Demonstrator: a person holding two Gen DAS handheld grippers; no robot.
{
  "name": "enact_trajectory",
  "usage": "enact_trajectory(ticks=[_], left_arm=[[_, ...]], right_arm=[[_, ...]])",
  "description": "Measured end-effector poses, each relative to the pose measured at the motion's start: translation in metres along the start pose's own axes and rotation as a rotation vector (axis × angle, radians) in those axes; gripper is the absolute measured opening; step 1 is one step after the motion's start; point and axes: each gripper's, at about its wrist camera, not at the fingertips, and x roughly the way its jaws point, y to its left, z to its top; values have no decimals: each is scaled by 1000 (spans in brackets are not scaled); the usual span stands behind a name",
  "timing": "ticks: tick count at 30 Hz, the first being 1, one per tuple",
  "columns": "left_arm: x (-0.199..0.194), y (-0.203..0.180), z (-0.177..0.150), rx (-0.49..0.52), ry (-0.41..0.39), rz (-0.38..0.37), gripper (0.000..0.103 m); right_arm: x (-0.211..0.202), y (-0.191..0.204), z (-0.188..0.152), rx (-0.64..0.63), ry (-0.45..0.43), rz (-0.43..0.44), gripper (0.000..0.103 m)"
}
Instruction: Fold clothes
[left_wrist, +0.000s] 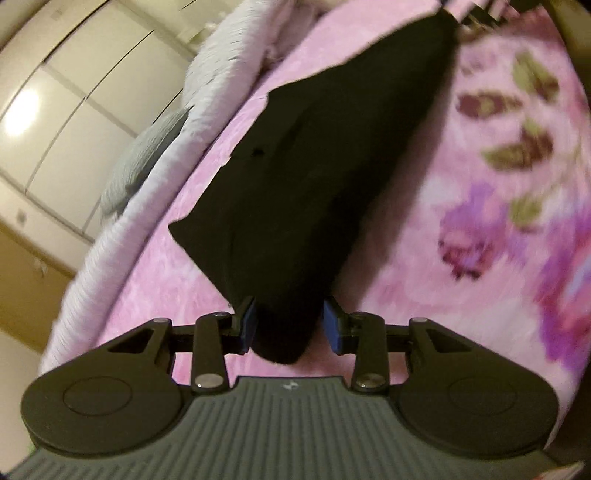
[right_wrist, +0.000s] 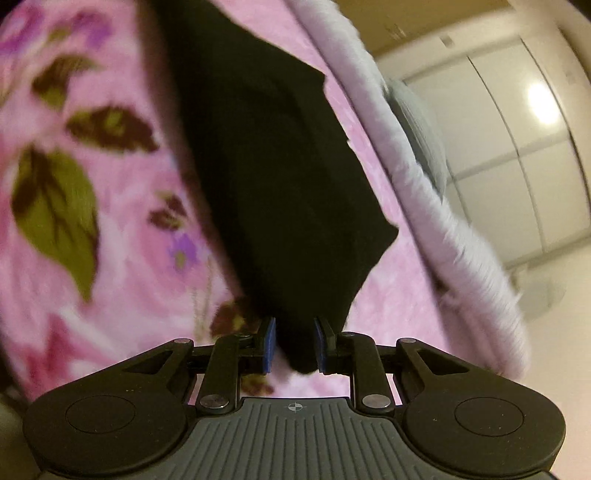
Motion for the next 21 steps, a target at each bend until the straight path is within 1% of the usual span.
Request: enact_trajectory(ticks=[1, 2, 3, 4, 7, 8, 12, 15, 17, 19, 20, 21], left_arm=[[4, -3, -2, 33, -1, -1, 35], [8, -5, -3, 67, -2, -3, 28], [10, -6, -5, 116, -4, -14, 16], [12, -6, -8, 166, -5, -25, 15], [12, -2, -10, 304, -20, -40, 11], [12, -2, -12, 338, -22, -41, 11], [14, 2, -17, 472, -28, -44, 8], [24, -19, -31, 468, -21, -70, 6], [24, -26, -35, 424, -27, -24, 6], [17, -20, -29, 354, -8, -43, 7], [14, -17, -26, 320, 1, -54, 9], [9, -11, -22, 290, 17, -72, 11]], right_arm=[[4, 3, -1, -26, -6, -6, 21], [9, 6, -3, -51, -14, -12, 21], [13, 8, -5, -77, -22, -18, 21], [17, 11, -7, -103, -30, -24, 21], [20, 1, -19, -90, -68, 23, 19], [19, -4, -23, -77, -72, 49, 11], [16, -13, -26, -114, -53, 78, 8], [20, -8, -28, -97, -27, 105, 8], [20, -2, -31, -78, -27, 104, 8], [11, -1, -33, -54, -29, 108, 9], [8, -4, -32, -27, -22, 124, 9], [3, -14, -32, 41, -20, 139, 10]])
